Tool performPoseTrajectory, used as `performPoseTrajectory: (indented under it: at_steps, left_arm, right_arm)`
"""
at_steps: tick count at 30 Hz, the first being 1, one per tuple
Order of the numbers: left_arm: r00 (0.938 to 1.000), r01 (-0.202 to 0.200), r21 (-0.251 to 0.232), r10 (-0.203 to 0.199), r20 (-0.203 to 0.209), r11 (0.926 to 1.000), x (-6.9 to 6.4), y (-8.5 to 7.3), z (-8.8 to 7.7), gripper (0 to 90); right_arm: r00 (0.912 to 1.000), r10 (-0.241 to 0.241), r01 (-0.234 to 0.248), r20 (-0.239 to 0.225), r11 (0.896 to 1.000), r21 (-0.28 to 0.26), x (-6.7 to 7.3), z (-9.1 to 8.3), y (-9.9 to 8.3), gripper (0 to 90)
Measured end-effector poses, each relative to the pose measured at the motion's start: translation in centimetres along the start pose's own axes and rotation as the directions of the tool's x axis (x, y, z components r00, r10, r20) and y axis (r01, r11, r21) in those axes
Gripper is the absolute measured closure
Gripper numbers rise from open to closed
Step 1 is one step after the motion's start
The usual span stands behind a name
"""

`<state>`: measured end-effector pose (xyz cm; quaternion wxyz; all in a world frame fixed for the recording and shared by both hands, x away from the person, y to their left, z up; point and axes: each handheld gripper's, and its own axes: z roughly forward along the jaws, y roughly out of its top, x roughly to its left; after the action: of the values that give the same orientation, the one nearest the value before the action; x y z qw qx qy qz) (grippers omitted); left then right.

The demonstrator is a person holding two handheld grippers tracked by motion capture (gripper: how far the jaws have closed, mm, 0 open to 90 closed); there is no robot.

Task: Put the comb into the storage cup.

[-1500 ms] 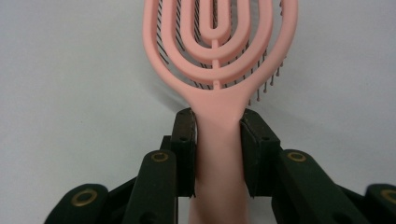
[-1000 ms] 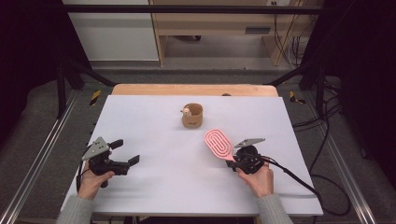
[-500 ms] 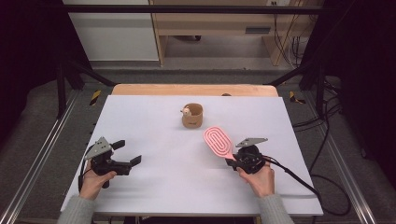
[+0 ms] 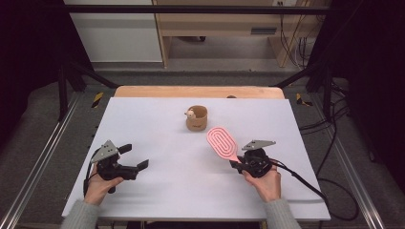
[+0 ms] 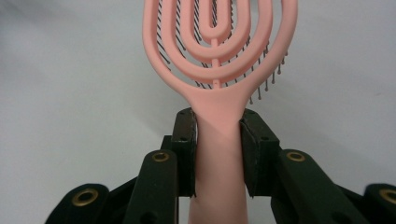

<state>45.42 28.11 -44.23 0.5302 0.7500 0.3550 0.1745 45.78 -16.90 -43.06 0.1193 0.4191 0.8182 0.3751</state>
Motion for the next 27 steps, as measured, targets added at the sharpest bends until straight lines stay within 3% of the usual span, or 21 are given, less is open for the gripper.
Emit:
performPoseTrajectory:
  at_steps: [27]
  left_arm:
    - [0.9995,0.002,0.012,-0.002,0.030,0.9999,-2.6,0.7,1.6,2.0]
  right_arm:
    - [0.9992,-0.024,0.022,-0.032,0.998,-0.060,0.3,-0.5,0.1,69.8]
